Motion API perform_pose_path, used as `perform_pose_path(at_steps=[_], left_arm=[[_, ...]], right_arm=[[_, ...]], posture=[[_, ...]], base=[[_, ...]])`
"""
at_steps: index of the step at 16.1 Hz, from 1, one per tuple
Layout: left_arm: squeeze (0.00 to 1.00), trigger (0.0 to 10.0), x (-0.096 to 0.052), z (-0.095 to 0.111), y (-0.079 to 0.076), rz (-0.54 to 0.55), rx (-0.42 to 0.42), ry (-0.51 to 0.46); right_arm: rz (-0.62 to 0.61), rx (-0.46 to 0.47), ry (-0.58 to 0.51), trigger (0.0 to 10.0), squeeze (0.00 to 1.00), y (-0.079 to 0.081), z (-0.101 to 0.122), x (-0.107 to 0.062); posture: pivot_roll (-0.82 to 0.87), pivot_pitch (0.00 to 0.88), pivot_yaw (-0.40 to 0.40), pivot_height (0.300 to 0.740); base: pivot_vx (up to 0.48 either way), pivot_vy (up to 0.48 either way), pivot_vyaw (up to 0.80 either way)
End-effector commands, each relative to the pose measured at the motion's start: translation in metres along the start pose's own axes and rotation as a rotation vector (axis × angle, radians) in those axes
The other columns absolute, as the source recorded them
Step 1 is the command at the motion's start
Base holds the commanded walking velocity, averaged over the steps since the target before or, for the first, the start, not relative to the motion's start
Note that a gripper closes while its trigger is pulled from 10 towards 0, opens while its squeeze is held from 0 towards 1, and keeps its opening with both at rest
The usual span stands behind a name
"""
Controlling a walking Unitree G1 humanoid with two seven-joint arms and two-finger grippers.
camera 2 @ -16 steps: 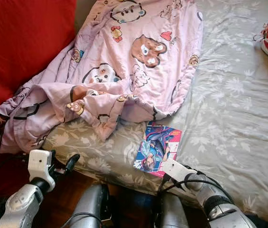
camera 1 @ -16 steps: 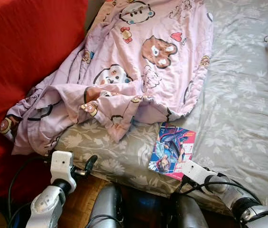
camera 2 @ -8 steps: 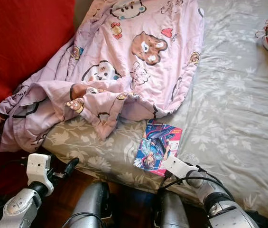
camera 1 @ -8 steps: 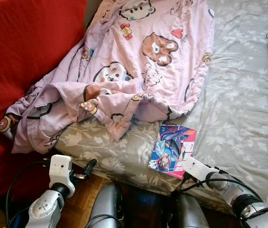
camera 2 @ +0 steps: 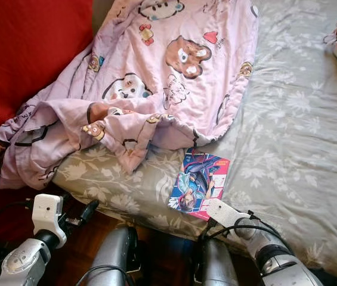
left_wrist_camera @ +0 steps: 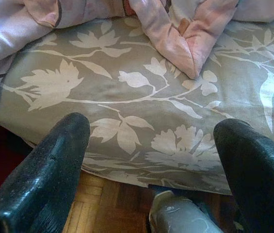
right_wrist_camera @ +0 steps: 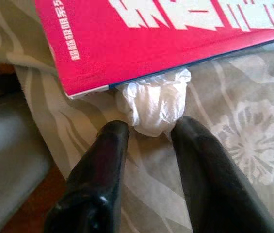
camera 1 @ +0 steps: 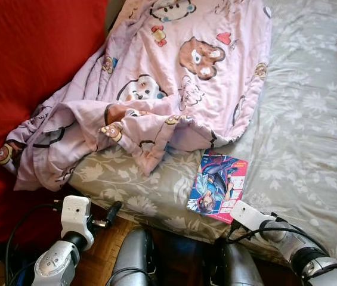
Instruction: Clean up the room
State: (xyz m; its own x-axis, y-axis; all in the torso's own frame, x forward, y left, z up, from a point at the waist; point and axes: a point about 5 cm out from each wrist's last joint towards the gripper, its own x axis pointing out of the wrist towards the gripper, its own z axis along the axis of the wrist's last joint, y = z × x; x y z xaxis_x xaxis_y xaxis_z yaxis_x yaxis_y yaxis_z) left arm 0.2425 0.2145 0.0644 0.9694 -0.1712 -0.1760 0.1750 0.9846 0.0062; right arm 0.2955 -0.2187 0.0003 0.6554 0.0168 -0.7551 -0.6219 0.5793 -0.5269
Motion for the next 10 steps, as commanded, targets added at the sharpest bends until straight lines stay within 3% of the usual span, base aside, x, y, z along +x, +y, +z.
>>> perform_pose_path(at_steps=[1,10], left_arm=[[0.00,10.0,-0.0072,-0.0079,0.0022,0.004,-0.002,0.038],[0.00,10.0,-0.0099,-0.0074,0.0027,0.013,0.001,0.040]], right_arm=[[0.039,0.002,0.033,0.0,0.00,0.0142,-0.0107,0.0007],[-0.004,-0.005,0.008,0.0,0.00,0.0136,-0.0063,0.0014]], posture=[[0.17,0.378,0.064,0.646],[0.17,0.375,0.060,0.646]], base=[[0.000,0.000,0.00],[0.000,0.000,0.00]])
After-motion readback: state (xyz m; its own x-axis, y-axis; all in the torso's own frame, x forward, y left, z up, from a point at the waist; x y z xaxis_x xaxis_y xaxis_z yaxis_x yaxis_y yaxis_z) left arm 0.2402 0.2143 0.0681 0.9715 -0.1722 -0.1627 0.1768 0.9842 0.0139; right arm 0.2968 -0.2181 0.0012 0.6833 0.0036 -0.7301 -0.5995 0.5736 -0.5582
